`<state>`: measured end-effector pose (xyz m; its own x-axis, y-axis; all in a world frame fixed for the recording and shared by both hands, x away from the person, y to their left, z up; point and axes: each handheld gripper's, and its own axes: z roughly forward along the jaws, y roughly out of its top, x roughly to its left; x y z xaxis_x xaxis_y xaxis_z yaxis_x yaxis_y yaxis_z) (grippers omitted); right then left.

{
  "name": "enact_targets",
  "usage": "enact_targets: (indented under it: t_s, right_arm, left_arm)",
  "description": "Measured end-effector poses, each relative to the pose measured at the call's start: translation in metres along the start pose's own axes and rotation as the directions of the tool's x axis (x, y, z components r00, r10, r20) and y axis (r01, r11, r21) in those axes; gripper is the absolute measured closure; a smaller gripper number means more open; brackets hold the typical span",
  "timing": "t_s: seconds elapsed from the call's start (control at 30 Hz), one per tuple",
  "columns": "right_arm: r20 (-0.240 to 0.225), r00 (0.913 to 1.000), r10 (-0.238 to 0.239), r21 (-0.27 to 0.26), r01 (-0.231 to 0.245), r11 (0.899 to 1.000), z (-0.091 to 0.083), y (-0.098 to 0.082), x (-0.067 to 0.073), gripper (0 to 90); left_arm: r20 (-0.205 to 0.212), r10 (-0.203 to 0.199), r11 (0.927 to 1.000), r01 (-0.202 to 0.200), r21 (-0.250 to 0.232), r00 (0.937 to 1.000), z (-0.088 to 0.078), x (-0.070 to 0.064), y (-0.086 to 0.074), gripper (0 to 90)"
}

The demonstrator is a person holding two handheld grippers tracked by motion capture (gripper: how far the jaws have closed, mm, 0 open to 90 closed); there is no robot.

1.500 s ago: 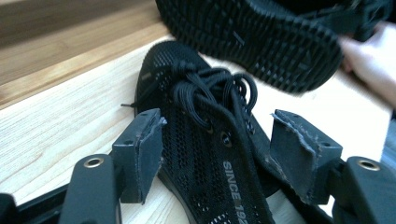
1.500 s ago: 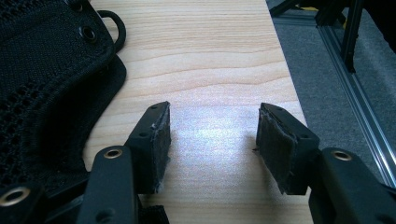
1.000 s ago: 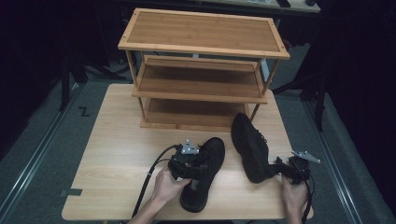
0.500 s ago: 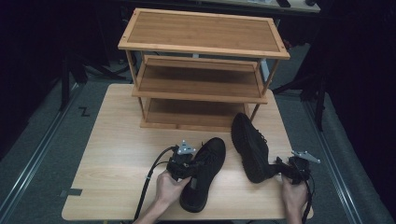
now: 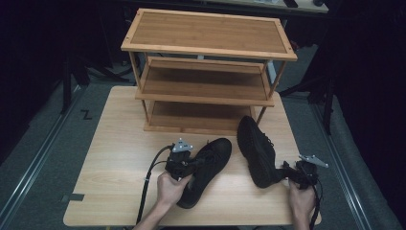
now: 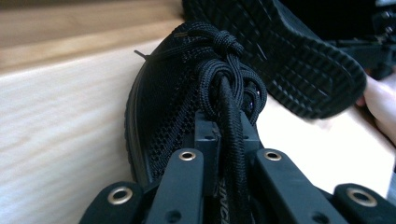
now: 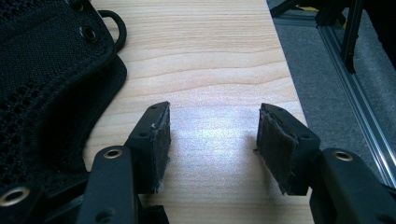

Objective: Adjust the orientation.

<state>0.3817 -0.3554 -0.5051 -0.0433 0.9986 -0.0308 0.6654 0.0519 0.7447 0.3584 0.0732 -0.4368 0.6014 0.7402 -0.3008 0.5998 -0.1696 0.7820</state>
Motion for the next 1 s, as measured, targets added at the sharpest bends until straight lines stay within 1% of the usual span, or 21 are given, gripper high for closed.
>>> enact_targets:
  t_s: [0.1, 0.2, 0.23, 0.4, 0.43, 0.47, 0.5, 0.53, 0.57, 0.6, 0.63, 0.73, 0.77, 0.9, 0.93, 1.0]
  right_arm:
    - [0.0, 1.0, -0.003, -0.001, 0.003, 1.0, 0.0, 0.0, 0.0, 44.7]
    - [0.0, 1.0, -0.002, -0.001, 0.002, 1.0, 0.0, 0.0, 0.0, 44.7]
    - [0.0, 1.0, -0.002, -0.001, 0.002, 1.0, 0.0, 0.0, 0.0, 44.6]
    - [-0.002, 1.0, -0.002, 0.0, 0.002, 1.0, 0.0, 0.0, 0.0, 44.5]
    - [-0.002, 1.0, -0.002, 0.0, 0.002, 1.0, 0.0, 0.0, 0.0, 44.5]
    - [-0.002, 1.0, -0.003, 0.0, 0.003, 1.0, 0.0, 0.0, 0.0, 44.4]
    - [-0.002, 1.0, -0.003, 0.0, 0.003, 1.0, 0.0, 0.0, 0.0, 44.4]
    - [-0.002, 1.0, -0.003, 0.0, 0.003, 1.0, 0.0, 0.0, 0.0, 44.3]
    - [-0.003, 1.0, -0.003, 0.0, 0.003, 1.0, 0.0, 0.0, 0.0, 44.3]
    - [-0.003, 1.0, -0.004, -0.001, 0.004, 1.0, 0.0, 0.0, 0.0, 44.3]
    - [-0.003, 1.0, -0.004, -0.001, 0.004, 1.0, 0.0, 0.0, 0.0, 44.3]
    - [-0.003, 1.0, -0.003, 0.0, 0.003, 1.0, 0.0, 0.0, 0.0, 44.2]
    - [-0.003, 1.0, -0.003, 0.0, 0.003, 1.0, 0.0, 0.0, 0.0, 44.2]
    - [-0.003, 1.0, -0.004, 0.0, 0.004, 1.0, 0.0, 0.0, 0.0, 44.1]
    - [-0.003, 1.0, -0.004, 0.0, 0.004, 1.0, 0.0, 0.0, 0.0, 44.1]
    - [-0.003, 1.0, -0.004, 0.0, 0.004, 1.0, 0.0, 0.0, 0.0, 44.1]
  left_arm:
    - [-0.017, 0.0, 0.9997, 0.0, -0.023, 0.9999, -0.003, 0.006, 0.004, 85.4]
    - [-0.029, -0.009, 0.9993, 0.008, -0.036, 0.9995, -0.005, 0.012, 0.01, 85.5]
    - [-0.038, -0.007, 0.9993, 0.006, -0.038, 0.9993, -0.005, 0.014, 0.012, 85.5]
    - [-0.076, -0.007, 0.9985, 0.003, -0.055, 0.9971, -0.004, 0.024, 0.024, 85.5]
    - [-0.076, -0.007, 0.9985, 0.003, -0.055, 0.9971, -0.004, 0.024, 0.024, 85.5]
    - [-0.086, -0.012, 0.9981, 0.007, -0.061, 0.9962, -0.003, 0.029, 0.029, 85.5]
    - [-0.086, -0.012, 0.9981, 0.007, -0.061, 0.9962, -0.003, 0.029, 0.029, 85.5]
    - [-0.098, -0.017, 0.9975, 0.01, -0.069, 0.995, -0.002, 0.033, 0.033, 85.5]
    - [-0.098, -0.017, 0.9975, 0.01, -0.069, 0.995, -0.002, 0.033, 0.033, 85.5]
    - [-0.112, -0.025, 0.9963, 0.015, -0.084, 0.9935, 0.0, 0.037, 0.037, 85.5]
    - [-0.112, -0.025, 0.9963, 0.015, -0.084, 0.9935, 0.0, 0.037, 0.037, 85.5]
    - [-0.129, -0.037, 0.9949, 0.024, -0.098, 0.991, 0.004, 0.044, 0.044, 85.5]
    - [-0.138, -0.05, 0.993, 0.035, -0.113, 0.9891, 0.007, 0.049, 0.048, 85.5]
    - [-0.167, -0.063, 0.991, 0.042, -0.127, 0.984, 0.014, 0.056, 0.056, 85.4]
    - [-0.167, -0.063, 0.991, 0.042, -0.127, 0.984, 0.014, 0.056, 0.056, 85.5]
    - [-0.179, -0.081, 0.9885, 0.056, -0.141, 0.9806, 0.019, 0.06, 0.06, 85.5]
